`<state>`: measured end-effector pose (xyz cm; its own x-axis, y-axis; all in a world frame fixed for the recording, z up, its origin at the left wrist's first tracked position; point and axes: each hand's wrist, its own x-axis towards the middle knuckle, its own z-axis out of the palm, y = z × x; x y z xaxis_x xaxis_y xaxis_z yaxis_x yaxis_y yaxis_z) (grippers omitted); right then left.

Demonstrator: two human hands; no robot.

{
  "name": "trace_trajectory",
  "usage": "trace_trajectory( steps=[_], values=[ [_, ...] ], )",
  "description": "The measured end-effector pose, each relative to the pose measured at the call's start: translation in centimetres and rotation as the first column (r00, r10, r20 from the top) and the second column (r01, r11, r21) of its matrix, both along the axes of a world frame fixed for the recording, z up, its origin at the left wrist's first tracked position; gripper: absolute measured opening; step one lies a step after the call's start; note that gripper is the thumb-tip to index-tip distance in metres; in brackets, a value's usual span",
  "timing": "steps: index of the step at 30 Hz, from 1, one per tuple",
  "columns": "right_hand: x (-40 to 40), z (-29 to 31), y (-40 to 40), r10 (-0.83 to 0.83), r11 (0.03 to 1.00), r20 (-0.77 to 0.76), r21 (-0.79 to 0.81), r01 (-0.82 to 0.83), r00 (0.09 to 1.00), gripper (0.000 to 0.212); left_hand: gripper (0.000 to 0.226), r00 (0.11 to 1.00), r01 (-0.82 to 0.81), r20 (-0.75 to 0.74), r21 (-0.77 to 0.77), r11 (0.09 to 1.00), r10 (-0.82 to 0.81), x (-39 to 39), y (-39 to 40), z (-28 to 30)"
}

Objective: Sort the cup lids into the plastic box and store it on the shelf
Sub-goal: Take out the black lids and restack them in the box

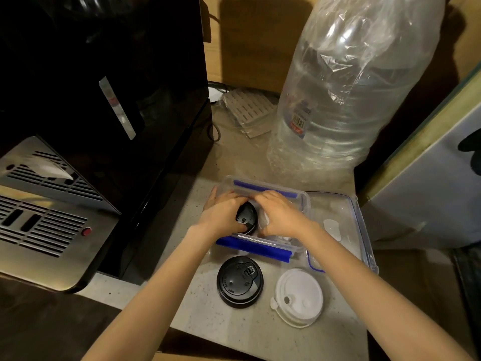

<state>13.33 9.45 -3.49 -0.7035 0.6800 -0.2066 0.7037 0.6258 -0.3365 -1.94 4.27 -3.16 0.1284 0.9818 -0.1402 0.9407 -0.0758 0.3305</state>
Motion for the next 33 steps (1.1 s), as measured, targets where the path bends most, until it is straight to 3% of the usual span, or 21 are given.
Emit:
trace_trajectory(
  steps=[4, 13, 20, 24, 28, 31, 33],
  values=[
    [1.3, -0.4, 0.1, -0.016, 0.998, 0.123, 0.059, 0.009, 0.992, 0.083, 0.067, 0.997, 0.026, -0.076, -0.075, 0.997, -0.032, 1.0, 0.2, 0.2],
    [1.5, -0.4, -0.4, -0.032, 0.997, 0.114, 0.07, 0.024, 0.993, 0.078, 0.058, 0.999, -0.027, -0.048, -0.072, 0.997, 0.024, 1.5, 0.6, 0.2],
    [3.1, 0.5, 0.0, -0.115, 0.98, -0.005, -0.162, 0.113, 0.993, 0.092, 0.064, 1.0, -0.014, 0.001, -0.131, 0.991, 0.015, 1.5, 0.6, 0.3],
    [4.1, 2.1, 0.9, -0.264, 0.952, -0.03, -0.166, 0.256, 0.964, 0.058, 0.071, 0.988, 0.015, 0.153, -0.154, 0.988, 0.009, 2.6, 1.0, 0.9],
    [4.4, 2.7, 0.7, -0.299, 0.953, 0.176, 0.112, 0.283, 0.938, 0.038, 0.087, 0.996, 0.053, 0.084, -0.166, 0.985, -0.04, 3.6, 2.0, -0.2],
    [4.6, 2.5, -0.2, -0.273, 0.958, 0.265, 0.165, 0.235, 0.925, 0.029, 0.089, 0.996, 0.072, 0.065, -0.136, 0.988, -0.063, 4.2, 2.2, -1.2],
    [5.0, 2.2, -0.3, -0.279, 0.955, 0.248, 0.171, 0.242, 0.928, 0.028, 0.086, 0.996, 0.073, 0.061, -0.102, 0.992, -0.067, 4.3, 2.3, -1.7]
  ],
)
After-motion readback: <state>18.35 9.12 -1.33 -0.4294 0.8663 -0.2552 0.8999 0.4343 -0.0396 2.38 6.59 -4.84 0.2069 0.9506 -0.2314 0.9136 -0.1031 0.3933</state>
